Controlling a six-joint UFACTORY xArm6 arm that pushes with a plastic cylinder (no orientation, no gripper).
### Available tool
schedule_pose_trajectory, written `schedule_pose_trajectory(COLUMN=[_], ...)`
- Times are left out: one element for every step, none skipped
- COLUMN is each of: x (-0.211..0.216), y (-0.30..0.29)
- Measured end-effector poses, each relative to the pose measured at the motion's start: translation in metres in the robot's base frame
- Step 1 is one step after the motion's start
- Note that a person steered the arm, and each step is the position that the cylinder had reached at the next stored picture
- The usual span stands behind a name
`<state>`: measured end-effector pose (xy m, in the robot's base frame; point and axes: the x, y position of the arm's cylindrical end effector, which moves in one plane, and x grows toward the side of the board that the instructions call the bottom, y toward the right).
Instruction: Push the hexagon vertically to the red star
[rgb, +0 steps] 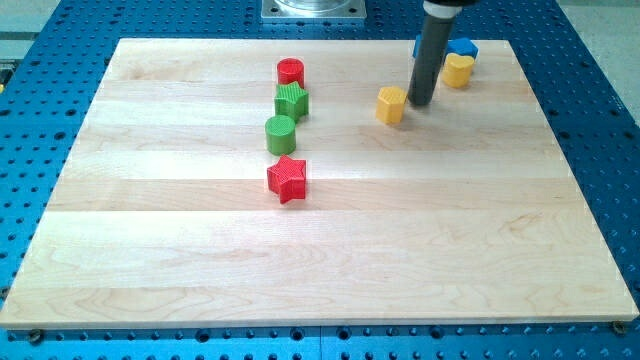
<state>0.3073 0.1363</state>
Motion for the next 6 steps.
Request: schedule_pose_trajectory(x=[0.06, 0.113, 0.111, 0.157, 0.206, 0.235], y=[-0.053, -0.071, -0.092, -0.13, -0.157, -0.097])
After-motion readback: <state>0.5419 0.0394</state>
